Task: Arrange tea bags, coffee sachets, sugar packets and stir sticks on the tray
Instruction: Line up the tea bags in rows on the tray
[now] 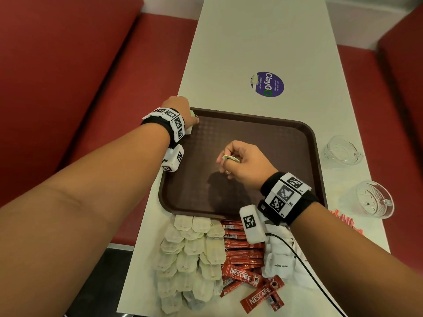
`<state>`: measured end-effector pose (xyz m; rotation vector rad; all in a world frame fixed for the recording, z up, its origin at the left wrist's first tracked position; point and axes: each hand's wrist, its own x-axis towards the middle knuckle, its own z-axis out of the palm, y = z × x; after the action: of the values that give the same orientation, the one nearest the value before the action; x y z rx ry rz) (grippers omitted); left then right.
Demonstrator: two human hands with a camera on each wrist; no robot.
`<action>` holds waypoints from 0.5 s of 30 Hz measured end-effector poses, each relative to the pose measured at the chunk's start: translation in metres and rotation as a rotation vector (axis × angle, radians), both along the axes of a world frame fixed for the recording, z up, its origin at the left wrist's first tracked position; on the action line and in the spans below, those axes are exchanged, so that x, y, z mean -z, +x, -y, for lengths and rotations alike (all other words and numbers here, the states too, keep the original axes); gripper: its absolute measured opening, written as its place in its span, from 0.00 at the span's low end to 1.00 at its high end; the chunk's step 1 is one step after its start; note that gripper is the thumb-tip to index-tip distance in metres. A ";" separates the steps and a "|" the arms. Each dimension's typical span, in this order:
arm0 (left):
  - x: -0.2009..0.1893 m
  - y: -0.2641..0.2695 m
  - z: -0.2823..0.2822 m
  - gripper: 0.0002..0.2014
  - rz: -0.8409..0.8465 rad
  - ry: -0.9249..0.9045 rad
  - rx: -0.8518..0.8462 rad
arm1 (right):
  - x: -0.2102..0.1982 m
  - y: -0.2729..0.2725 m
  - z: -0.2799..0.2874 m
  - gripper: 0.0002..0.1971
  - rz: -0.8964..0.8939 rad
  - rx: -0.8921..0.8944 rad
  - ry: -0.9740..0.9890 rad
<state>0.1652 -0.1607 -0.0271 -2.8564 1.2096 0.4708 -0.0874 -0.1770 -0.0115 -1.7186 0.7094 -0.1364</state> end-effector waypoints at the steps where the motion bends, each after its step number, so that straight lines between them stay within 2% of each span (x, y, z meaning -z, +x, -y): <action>1: -0.001 -0.002 0.002 0.22 0.019 0.022 0.012 | 0.000 0.000 0.001 0.05 -0.002 0.000 -0.003; 5: -0.002 -0.003 0.005 0.15 0.059 0.043 0.018 | 0.001 0.000 0.001 0.05 -0.010 0.004 -0.033; 10: -0.010 -0.003 -0.004 0.21 -0.040 -0.040 0.004 | -0.002 0.002 0.001 0.05 -0.025 0.036 -0.096; 15: -0.046 -0.035 -0.042 0.14 -0.325 -0.468 0.135 | -0.010 0.006 -0.001 0.06 -0.011 0.074 -0.070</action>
<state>0.1300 -0.1185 0.0189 -3.1227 1.7648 0.7622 -0.0811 -0.1764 -0.0012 -1.7615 0.7855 -0.2053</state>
